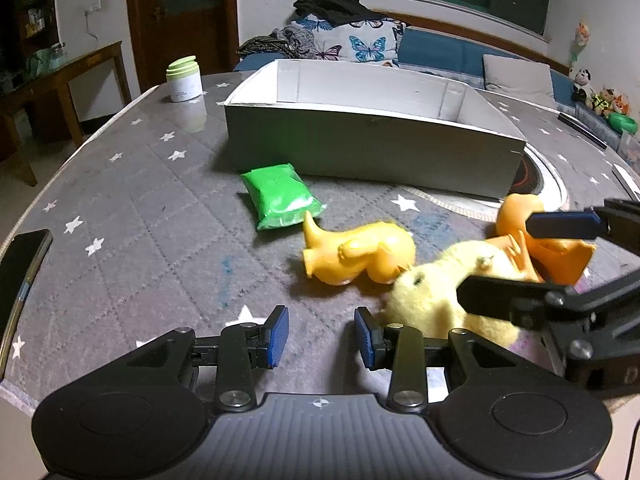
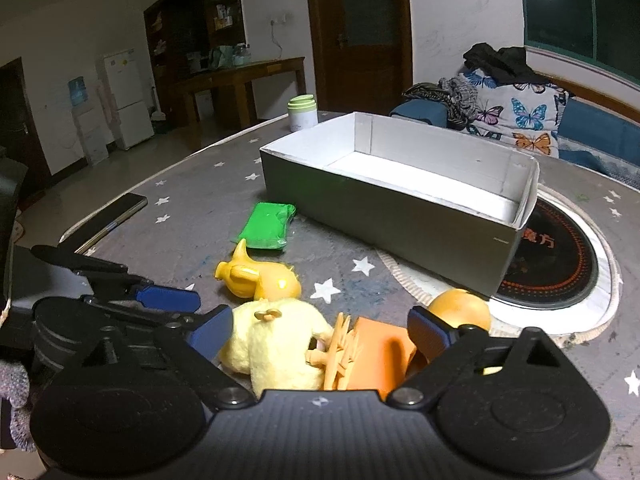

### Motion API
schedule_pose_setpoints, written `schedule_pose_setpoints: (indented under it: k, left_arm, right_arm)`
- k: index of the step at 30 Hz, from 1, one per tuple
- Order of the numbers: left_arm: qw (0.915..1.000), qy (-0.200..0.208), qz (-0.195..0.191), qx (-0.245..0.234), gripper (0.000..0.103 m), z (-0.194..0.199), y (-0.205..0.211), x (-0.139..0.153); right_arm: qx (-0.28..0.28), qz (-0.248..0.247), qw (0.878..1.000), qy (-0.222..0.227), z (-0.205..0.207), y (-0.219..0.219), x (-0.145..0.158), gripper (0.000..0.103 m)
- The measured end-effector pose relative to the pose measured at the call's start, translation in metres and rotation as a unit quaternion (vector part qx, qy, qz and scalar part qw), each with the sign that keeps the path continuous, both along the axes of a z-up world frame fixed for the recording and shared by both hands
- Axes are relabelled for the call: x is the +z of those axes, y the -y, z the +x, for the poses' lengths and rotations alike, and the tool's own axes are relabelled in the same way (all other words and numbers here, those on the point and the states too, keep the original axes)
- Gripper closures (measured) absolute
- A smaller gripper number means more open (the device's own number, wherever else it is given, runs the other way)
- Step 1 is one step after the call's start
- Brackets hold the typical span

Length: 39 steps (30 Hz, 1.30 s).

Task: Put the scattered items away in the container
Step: 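Position the open right gripper around the yellow plush chick, then close the right gripper on the yellow plush chick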

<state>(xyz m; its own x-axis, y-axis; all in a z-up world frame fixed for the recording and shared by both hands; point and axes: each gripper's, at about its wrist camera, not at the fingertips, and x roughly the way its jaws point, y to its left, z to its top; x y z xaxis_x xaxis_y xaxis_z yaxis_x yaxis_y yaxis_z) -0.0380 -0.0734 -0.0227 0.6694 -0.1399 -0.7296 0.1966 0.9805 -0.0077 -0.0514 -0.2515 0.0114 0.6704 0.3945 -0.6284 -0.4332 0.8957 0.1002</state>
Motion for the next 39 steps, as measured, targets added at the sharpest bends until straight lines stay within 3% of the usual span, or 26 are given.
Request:
schedule_pose_setpoints:
  k: [7,14,18,25,39]
  left_arm:
    - [1.0,0.003,0.003,0.002,0.065,0.01,-0.003,0.001]
    - [0.999,-0.012,-0.04,-0.015,0.065,0.0,-0.016,0.007]
    - [0.9986,-0.019,-0.039,-0.03,0.065,-0.011,-0.018,0.007]
    - [0.9972,-0.005,-0.021,-0.071,0.065,-0.023,-0.006,0.006]
    - [0.9985,-0.012,-0.035,-0.041,0.065,-0.002,-0.017,0.003]
  right_arm:
    - [0.018,0.0,1.0,-0.01,0.001,0.0,-0.002,0.021]
    - [0.041,-0.011,0.999,-0.017,0.002,0.0,-0.001,0.033]
    - [0.057,-0.014,0.998,-0.023,0.002,-0.002,-0.002,0.037]
    - [0.08,-0.024,0.996,-0.023,-0.008,-0.007,-0.001,0.037]
    - [0.129,-0.053,0.99,-0.025,-0.037,-0.018,0.0,0.036]
